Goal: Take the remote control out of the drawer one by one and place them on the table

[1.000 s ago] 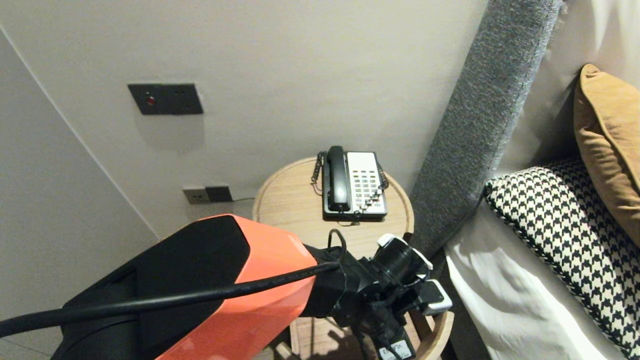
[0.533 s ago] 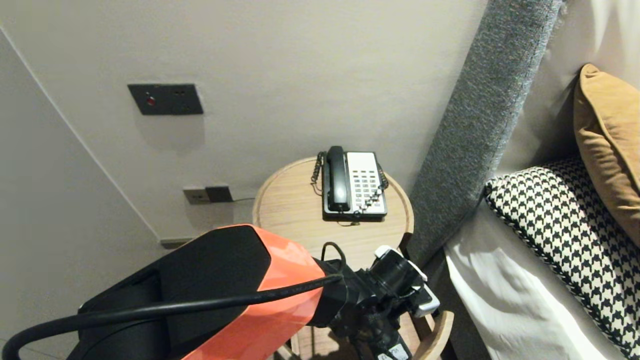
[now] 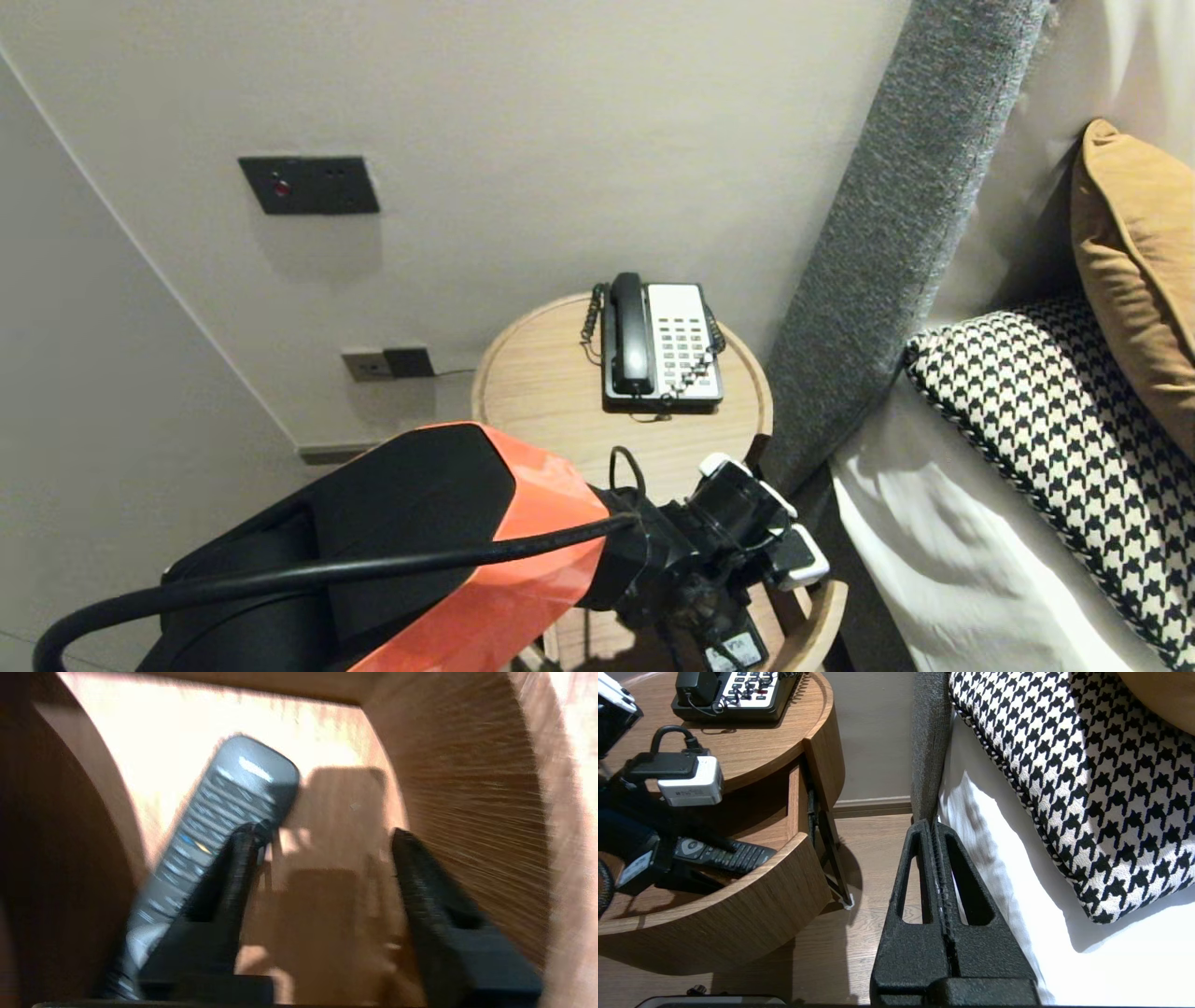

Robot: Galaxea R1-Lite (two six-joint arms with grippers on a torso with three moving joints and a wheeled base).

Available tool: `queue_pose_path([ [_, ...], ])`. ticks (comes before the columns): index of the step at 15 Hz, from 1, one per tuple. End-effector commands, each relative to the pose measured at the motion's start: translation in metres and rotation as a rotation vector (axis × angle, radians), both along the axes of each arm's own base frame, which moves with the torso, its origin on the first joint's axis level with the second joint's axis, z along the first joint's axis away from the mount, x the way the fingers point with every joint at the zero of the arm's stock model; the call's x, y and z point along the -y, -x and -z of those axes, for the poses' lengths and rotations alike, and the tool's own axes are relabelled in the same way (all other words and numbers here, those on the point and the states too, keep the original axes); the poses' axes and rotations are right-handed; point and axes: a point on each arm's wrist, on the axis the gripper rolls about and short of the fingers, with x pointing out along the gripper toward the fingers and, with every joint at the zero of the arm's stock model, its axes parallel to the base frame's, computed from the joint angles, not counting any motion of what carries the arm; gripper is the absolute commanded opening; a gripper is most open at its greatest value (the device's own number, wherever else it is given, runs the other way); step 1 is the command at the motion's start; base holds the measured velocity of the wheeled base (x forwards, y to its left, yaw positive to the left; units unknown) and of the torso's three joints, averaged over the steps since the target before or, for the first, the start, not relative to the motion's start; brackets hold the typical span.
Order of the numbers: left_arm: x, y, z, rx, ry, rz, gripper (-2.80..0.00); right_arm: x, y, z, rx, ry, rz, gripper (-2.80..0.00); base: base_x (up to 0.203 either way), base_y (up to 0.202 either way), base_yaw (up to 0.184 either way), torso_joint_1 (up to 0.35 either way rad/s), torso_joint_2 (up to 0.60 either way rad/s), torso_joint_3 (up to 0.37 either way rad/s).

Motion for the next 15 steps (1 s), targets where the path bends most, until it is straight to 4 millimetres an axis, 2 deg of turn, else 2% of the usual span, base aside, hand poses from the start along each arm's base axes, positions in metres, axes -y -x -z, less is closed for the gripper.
queue_pose_path([
  [1, -0.001, -0.004, 0.007, 0.047, -0.027, 0.043, 0.00, 0.000, 0.000, 0.000, -0.001, 0.000, 0.000, -2.80, 0.000, 0.000, 0.000, 0.000, 0.00, 0.000],
  [4, -0.007, -0.014, 0.012, 0.121, -0.083, 0.087, 0.00, 0.000, 0.000, 0.000, -0.001, 0.000, 0.000, -2.80, 0.000, 0.000, 0.000, 0.000, 0.00, 0.000],
  [8, -0.010, -0.022, 0.010, 0.175, -0.103, 0.099, 0.00, 0.000, 0.000, 0.000, -0.001, 0.000, 0.000, -2.80, 0.000, 0.000, 0.000, 0.000, 0.00, 0.000],
  [15, -0.008, -0.031, 0.019, 0.189, -0.123, 0.117, 0.00, 0.000, 0.000, 0.000, -0.001, 0.000, 0.000, -2.80, 0.000, 0.000, 0.000, 0.000, 0.00, 0.000],
])
